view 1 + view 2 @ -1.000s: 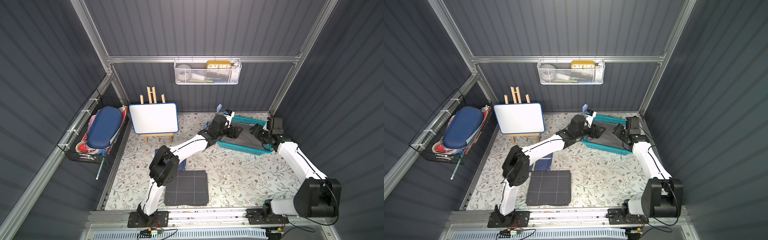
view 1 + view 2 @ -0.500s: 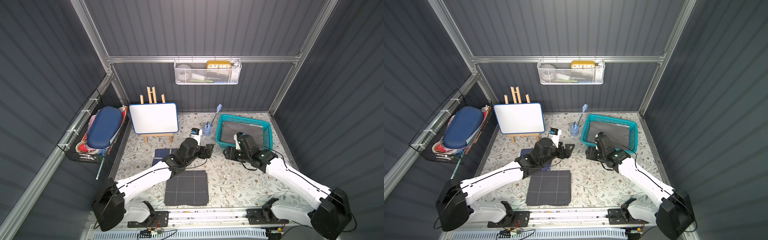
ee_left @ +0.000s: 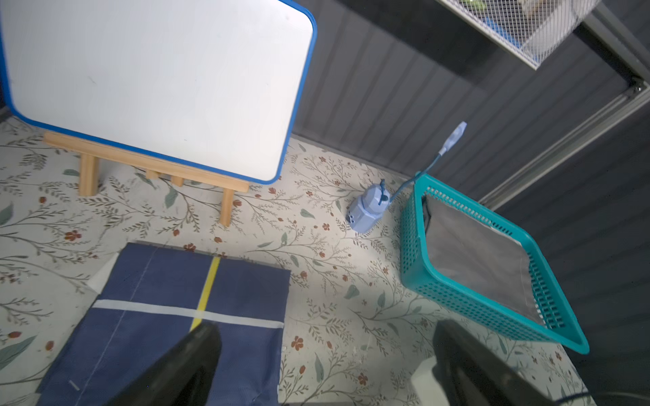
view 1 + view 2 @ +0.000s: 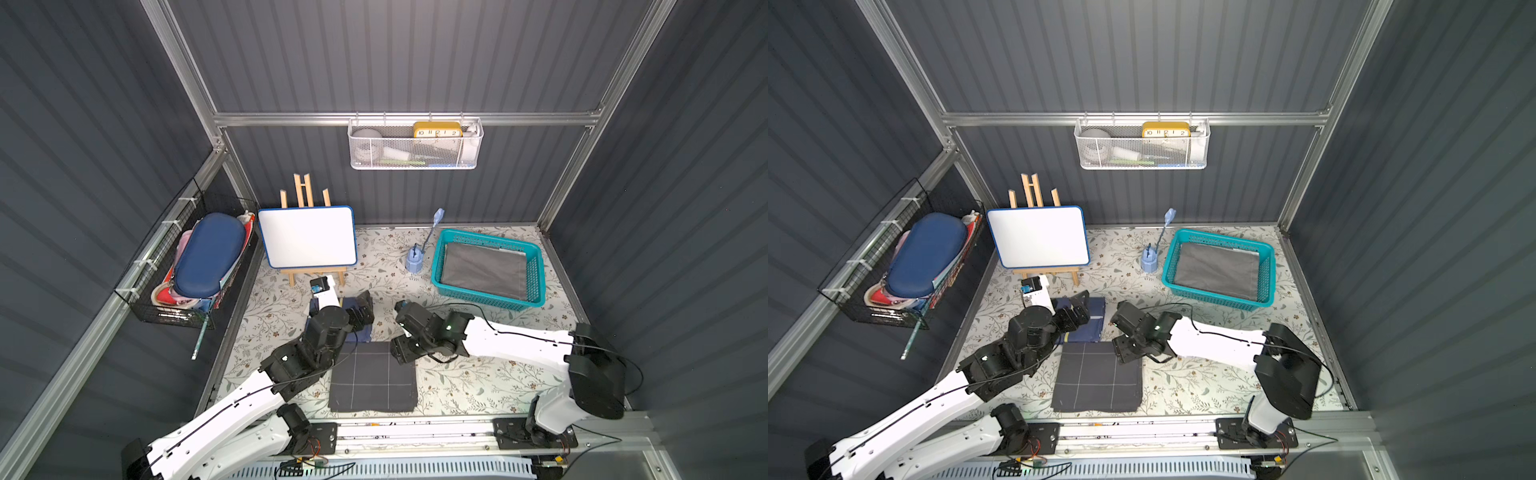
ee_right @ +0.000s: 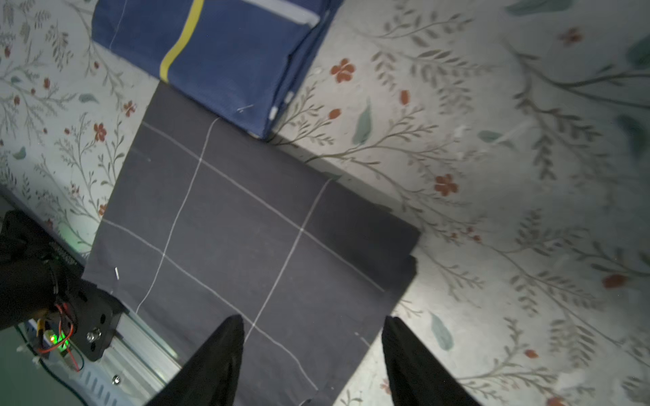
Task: Put the folded pillowcase in the basket
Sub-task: Move the pillowcase to the center of the board.
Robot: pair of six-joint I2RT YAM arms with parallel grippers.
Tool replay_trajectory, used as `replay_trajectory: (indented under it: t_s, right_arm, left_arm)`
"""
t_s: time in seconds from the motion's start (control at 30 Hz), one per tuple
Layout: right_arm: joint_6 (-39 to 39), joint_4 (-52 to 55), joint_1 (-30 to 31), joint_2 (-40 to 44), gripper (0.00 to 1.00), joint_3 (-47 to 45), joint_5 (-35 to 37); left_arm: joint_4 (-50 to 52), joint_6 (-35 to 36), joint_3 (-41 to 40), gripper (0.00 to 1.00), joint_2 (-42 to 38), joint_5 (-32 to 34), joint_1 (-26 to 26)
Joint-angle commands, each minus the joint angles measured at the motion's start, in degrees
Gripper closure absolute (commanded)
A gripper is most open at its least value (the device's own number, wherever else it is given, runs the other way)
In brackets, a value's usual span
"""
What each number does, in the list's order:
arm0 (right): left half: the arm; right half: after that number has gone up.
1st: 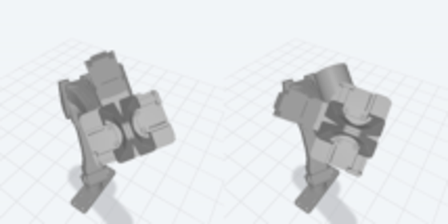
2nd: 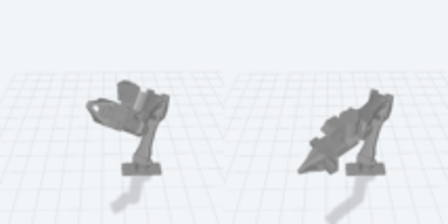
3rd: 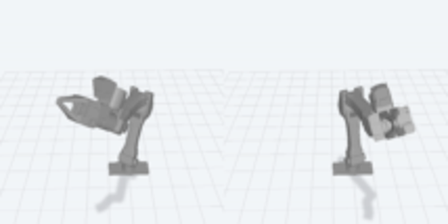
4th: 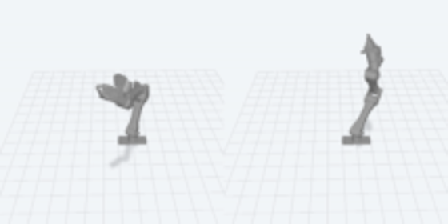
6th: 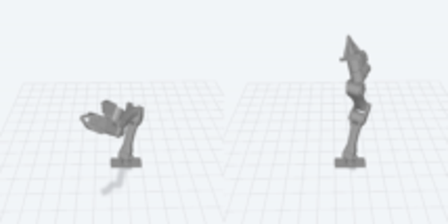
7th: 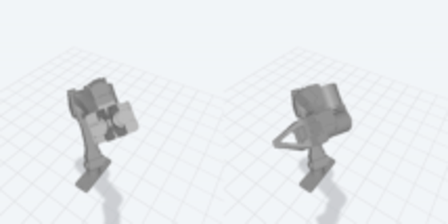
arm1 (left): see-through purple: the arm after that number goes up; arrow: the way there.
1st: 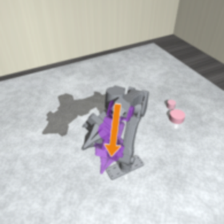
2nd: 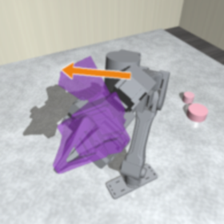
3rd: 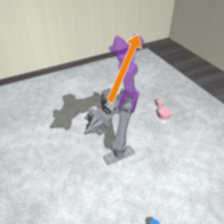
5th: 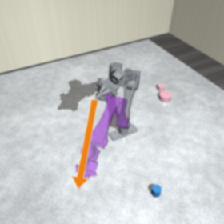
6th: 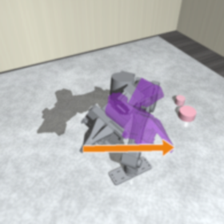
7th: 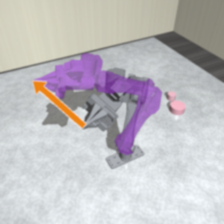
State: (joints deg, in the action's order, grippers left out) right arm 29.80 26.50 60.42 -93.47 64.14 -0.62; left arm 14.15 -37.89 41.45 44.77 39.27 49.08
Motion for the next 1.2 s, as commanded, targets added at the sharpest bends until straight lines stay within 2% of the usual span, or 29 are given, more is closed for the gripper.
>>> replay_trajectory:
  t_s: [0.0, 0.23, 0.47, 0.9, 1.17]
  right_arm:
    - [-1.86, 2.85, 2.42, -4.49, 0.34, 3.92, -1.8]
    - [-0.66, 9.03, 2.94, -14.26, 0.35, 11.29, -1.33]
    - [2.78, 14.72, 0.5, -19.35, 0.35, 12.48, -0.25]
    - [5.99, 13.64, -10.71, -10.83, 0.35, -1.39, 3.97]
    - [3.71, 13.74, -18.53, -4.79, 0.35, -8.41, 8.25]
  left_arm:
    - [4.08, -2.7, -0.84, 0.01, -1.61, 5.02, -0.21]
    - [5.74, -4.95, -0.49, 0.01, 0.58, 5.76, -0.21]
    - [4.81, -5.47, -0.84, 0.0, 1.77, 5.66, -0.26]
    - [1.79, -5.02, -1.6, 0.01, 5.75, 2.53, -0.22]
    - [-1.45, -4.76, -0.56, 0.01, 14.89, -5.05, -0.21]
